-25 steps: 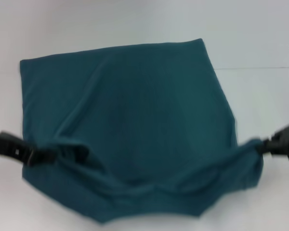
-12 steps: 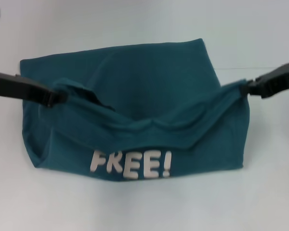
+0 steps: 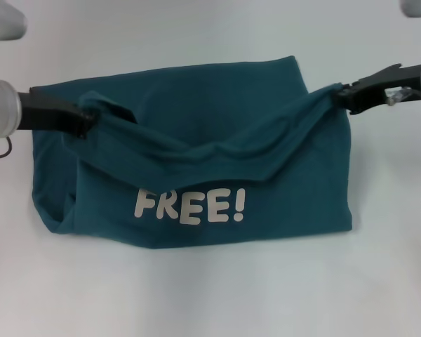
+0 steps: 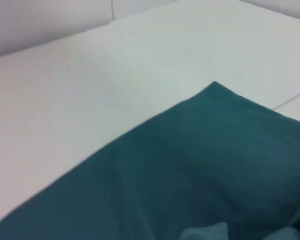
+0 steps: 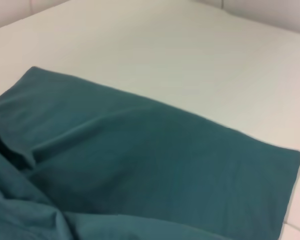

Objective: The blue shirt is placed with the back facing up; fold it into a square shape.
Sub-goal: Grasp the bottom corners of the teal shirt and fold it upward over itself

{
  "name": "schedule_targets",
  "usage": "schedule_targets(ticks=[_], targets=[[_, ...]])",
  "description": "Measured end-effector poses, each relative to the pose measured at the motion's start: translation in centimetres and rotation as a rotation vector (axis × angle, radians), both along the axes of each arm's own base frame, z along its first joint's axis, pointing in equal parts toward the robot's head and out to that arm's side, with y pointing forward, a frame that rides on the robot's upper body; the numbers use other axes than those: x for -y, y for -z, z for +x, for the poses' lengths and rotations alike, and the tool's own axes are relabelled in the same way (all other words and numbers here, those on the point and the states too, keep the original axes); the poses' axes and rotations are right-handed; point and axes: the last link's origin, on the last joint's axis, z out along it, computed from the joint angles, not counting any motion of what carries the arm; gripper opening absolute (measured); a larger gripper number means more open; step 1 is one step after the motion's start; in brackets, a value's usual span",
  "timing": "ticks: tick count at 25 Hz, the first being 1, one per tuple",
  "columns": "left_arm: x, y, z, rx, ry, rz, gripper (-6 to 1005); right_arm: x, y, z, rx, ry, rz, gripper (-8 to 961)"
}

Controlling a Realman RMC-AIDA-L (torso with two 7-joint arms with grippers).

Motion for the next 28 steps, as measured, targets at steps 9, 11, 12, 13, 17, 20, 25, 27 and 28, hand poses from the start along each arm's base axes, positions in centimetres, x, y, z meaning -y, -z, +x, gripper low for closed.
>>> schedule_targets(ticks=[9,11,12,13,17,20,25,27,28], targets=[[-1.8,1.5,-1.1,-0.044,0.024,0.048,55,-2.0,3.1,0.1,0.017,-0.013,0.038,64],[-2.1,1.8,-1.4,-0.06,0.023,0.054,55,-2.4,3.4,0.4,0.021,-0.01,0.05,64],[-2.3,2.0,-1.6,-0.072,0.022,0.057,55,-2.5,3.5,0.5,0.024,-0.01,0.058,64],[-2.5,2.2,-1.8,-0.082,0.02,0.058,54,-2.7,3.7,0.7,0.029,-0.012,0.066,64],[-3.1,3.1,-2.4,-0.11,0.009,0.055,54,-3.2,4.4,0.9,0.051,-0.027,0.084,64],[-3.5,3.4,-2.9,-0.13,0.004,0.068,54,-3.5,4.8,1.0,0.053,-0.026,0.098,64],[-4.0,3.6,-3.5,-0.151,0.0,0.108,55,-4.2,5.6,1.2,0.054,-0.018,0.125,64],[-4.2,3.7,-3.8,-0.156,0.0,0.125,55,-4.4,5.6,1.4,0.055,-0.015,0.141,64],[-4.2,3.7,-3.9,-0.159,0.0,0.132,55,-4.5,5.6,1.4,0.055,-0.016,0.148,64]])
